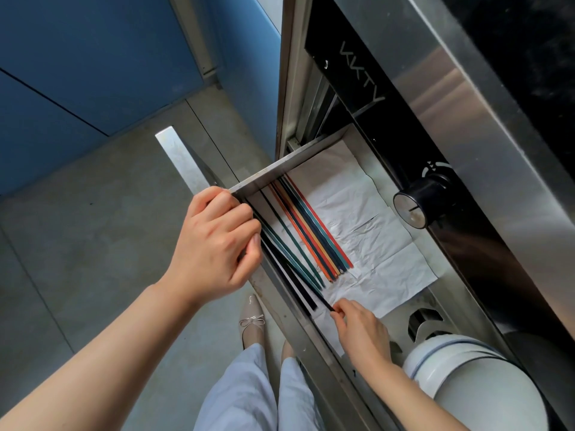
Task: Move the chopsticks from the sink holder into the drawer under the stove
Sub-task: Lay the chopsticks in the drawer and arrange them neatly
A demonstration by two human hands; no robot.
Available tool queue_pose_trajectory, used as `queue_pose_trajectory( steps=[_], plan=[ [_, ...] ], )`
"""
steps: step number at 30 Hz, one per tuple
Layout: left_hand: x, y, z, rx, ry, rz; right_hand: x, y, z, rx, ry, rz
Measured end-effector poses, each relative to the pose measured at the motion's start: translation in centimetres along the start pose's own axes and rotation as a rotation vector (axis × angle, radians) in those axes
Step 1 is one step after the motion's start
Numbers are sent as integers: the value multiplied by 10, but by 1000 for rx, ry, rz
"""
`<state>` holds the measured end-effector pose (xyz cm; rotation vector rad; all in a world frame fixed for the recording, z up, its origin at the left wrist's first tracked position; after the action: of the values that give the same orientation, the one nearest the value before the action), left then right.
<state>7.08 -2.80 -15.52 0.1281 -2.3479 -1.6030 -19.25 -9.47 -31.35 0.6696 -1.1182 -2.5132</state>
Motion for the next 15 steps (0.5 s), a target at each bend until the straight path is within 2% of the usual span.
queue_pose_trajectory(
  steps=[9,15],
  plan=[
    [1,0,0,5,0,-4,-6,-13,-6,-65,14,26],
    [0,0,1,6,-3,-11,-6,-12,-3,-36,38,-18]
  ],
)
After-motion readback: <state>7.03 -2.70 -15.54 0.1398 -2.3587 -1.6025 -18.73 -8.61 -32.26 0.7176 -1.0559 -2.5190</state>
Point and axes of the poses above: each hand's wrist, its own z-axis away from the middle knuckle, its own y-axis out of the back of the hand, x = y × z, the point moved 7 cm from there along -z, towards the middle knuckle, and after that the axes turned 4 degrees about -z, right-handed, at the moved point
